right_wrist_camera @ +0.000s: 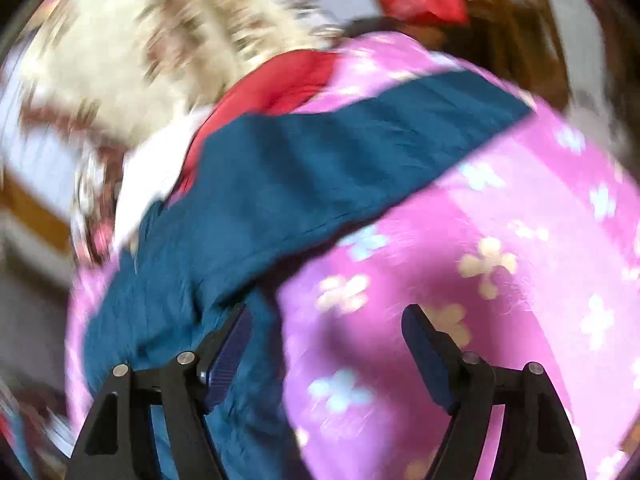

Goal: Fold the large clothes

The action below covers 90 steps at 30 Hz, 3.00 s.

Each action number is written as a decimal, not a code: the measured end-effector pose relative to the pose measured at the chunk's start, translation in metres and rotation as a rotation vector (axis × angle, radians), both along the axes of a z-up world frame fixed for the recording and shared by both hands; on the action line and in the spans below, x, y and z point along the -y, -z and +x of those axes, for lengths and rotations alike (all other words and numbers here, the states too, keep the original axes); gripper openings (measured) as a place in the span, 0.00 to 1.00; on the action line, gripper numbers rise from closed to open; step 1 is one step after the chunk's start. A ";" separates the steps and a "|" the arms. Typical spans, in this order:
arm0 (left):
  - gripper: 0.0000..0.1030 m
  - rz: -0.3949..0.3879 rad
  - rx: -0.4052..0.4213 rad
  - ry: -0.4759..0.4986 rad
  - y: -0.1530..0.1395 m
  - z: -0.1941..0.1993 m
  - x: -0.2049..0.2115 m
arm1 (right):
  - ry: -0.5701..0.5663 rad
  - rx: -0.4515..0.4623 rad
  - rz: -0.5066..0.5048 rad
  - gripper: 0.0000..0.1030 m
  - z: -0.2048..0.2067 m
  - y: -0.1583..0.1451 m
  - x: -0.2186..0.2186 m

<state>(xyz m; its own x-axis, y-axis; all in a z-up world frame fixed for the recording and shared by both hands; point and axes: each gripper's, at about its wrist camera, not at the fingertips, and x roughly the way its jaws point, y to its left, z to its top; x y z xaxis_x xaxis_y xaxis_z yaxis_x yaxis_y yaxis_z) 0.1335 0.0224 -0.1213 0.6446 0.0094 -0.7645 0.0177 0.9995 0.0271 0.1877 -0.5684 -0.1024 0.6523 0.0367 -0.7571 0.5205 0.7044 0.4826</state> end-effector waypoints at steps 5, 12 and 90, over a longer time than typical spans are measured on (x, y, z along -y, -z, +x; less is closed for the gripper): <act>0.78 -0.008 -0.021 -0.029 0.003 0.006 -0.002 | 0.090 0.097 0.242 0.74 0.008 0.038 0.051; 0.81 -0.005 -0.038 -0.047 0.007 0.010 -0.001 | 0.145 0.157 0.332 0.74 0.046 0.057 0.075; 0.87 -0.143 0.183 -0.083 -0.038 0.009 -0.046 | -0.850 0.049 -0.146 0.36 0.173 -0.079 -0.454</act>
